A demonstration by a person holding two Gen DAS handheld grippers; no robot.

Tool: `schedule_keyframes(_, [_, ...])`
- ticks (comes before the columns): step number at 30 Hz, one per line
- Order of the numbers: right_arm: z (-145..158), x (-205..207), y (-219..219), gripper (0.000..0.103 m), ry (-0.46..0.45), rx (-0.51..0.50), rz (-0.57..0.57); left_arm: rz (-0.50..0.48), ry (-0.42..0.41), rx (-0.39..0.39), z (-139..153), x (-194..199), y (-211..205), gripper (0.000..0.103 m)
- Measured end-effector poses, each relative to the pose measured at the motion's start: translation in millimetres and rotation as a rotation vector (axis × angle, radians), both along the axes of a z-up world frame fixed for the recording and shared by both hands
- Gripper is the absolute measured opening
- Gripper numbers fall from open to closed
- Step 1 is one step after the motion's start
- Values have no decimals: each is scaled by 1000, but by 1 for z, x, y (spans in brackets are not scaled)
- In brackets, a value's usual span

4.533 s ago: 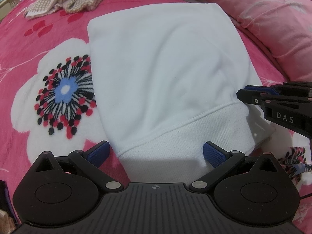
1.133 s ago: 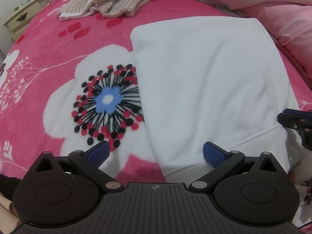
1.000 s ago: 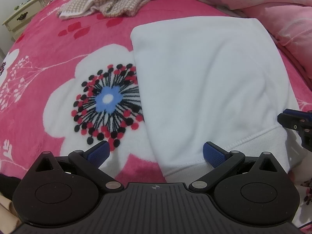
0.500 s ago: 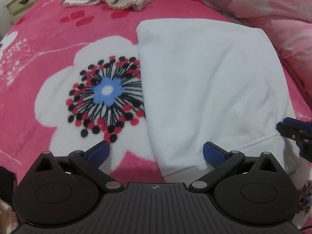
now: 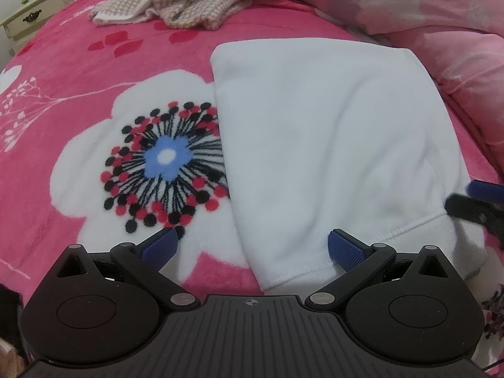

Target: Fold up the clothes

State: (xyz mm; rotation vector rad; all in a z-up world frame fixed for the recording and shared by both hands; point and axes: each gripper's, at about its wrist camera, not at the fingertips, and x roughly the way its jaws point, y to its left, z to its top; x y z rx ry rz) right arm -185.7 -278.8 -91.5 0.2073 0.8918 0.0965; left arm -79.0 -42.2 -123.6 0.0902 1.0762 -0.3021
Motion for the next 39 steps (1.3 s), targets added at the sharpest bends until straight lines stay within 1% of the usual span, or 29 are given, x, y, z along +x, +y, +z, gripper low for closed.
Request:
schedule_keyframes(2, [1, -5, 4, 102, -21, -6, 16, -1, 1, -9, -1, 0, 1, 103])
schedule_keyframes(4, [1, -7, 6, 103, -21, -10, -6, -3, 3, -17, -1, 1, 2, 103])
schedule_keyframes(7, [2, -10, 0, 103, -17, 25, -55, -4, 10, -32, -2, 2, 3, 103])
schedule_keyframes(10, [3, -14, -8, 103, -27, 56, -81, -1, 38, -71, -3, 5, 8, 103])
schedule_keyframes(12, [4, -19, -17, 103, -41, 99, -92, -8, 69, -112, -2, 10, 14, 103])
schedule_keyframes(15, [6, -25, -41, 103, -53, 207, -139, -55, 91, -209, 6, 14, 34, 103])
schedule_keyframes(17, [1, -21, -59, 102, -31, 297, -179, -56, 90, -273, 9, 15, 53, 103])
schedule_keyframes(18, [-2, -18, -68, 102, -20, 342, -199, -52, 102, -309, 9, 17, 61, 103])
schedule_keyframes(19, [-5, -15, -75, 101, -11, 380, -213, -48, 134, -356, 7, 19, 67, 103])
schedule_keyframes(21, [-11, -1, -79, 98, -1, 408, -208, -35, 202, -458, 0, 24, 77, 99])
schedule_keyframes(22, [-14, 8, -79, 97, 5, 417, -197, -18, 225, -505, -4, 26, 79, 96])
schedule_keyframes(23, [-18, 17, -80, 94, 15, 431, -194, -4, 226, -529, -7, 27, 80, 95])
schedule_keyframes(24, [-24, 23, -81, 92, 33, 456, -200, 9, 215, -541, -10, 28, 79, 92])
schedule_keyframes(25, [-30, 28, -83, 90, 50, 483, -208, 3, 210, -532, -13, 29, 76, 89])
schedule_keyframes(27, [-41, 25, -86, 86, 75, 545, -238, -30, 198, -500, -17, 28, 70, 88])
schedule_keyframes(29, [-49, 14, -87, 83, 102, 604, -245, -73, 188, -497, -14, 23, 71, 87])
schedule_keyframes(30, [-52, 6, -87, 80, 116, 632, -242, -91, 197, -508, -14, 20, 72, 86])
schedule_keyframes(32, [-57, -9, -85, 77, 144, 681, -227, -107, 245, -560, -17, 11, 76, 86])
schedule_keyframes(33, [-59, -14, -84, 75, 156, 700, -217, -106, 256, -580, -19, 6, 77, 86])
schedule_keyframes(34, [-61, -16, -82, 74, 161, 706, -210, -101, 259, -594, -20, 2, 78, 85])
schedule_keyframes(35, [-61, -14, -82, 73, 166, 709, -207, -74, 260, -613, -22, 1, 78, 85])
schedule_keyframes(36, [-62, -10, -82, 66, 179, 719, -210, -36, 260, -633, -24, 1, 78, 85])
schedule_keyframes(38, [-62, -5, -82, 55, 205, 740, -220, 12, 264, -663, -25, 3, 75, 80])
schedule_keyframes(39, [-61, -4, -81, 50, 214, 747, -221, 18, 265, -669, -25, 4, 73, 74])
